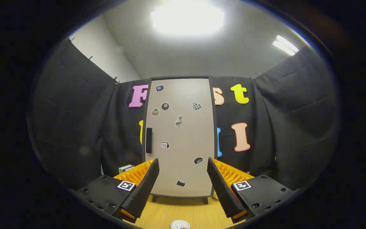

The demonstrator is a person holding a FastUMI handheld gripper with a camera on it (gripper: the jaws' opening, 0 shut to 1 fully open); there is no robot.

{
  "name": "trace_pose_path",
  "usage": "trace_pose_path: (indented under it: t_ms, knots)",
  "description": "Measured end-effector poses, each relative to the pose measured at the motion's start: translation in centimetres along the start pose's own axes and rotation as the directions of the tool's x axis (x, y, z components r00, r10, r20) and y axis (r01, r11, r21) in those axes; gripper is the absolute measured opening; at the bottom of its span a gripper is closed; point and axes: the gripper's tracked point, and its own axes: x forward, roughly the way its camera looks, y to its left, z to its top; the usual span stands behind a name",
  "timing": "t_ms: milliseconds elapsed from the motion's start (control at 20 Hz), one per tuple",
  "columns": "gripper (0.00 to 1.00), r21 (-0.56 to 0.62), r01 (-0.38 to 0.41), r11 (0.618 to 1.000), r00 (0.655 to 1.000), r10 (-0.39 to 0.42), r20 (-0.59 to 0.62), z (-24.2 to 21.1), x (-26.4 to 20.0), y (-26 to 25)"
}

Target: Open the shoe cabinet door, grab the shoes and put them into the shoe cabinet, then close the shoe cabinet door.

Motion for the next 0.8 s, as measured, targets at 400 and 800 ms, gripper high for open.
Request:
trace_pose_path:
  t_ms: [400, 800]
  knots:
    - [0.96, -0.001, -0.016, 1.000, 1.000, 0.016, -0.006, 0.0, -0.6, 1.1]
    - [0.96, 0.014, -0.028, 1.000, 1.000, 0.028, 0.000, 0.3, 0.4, 2.2]
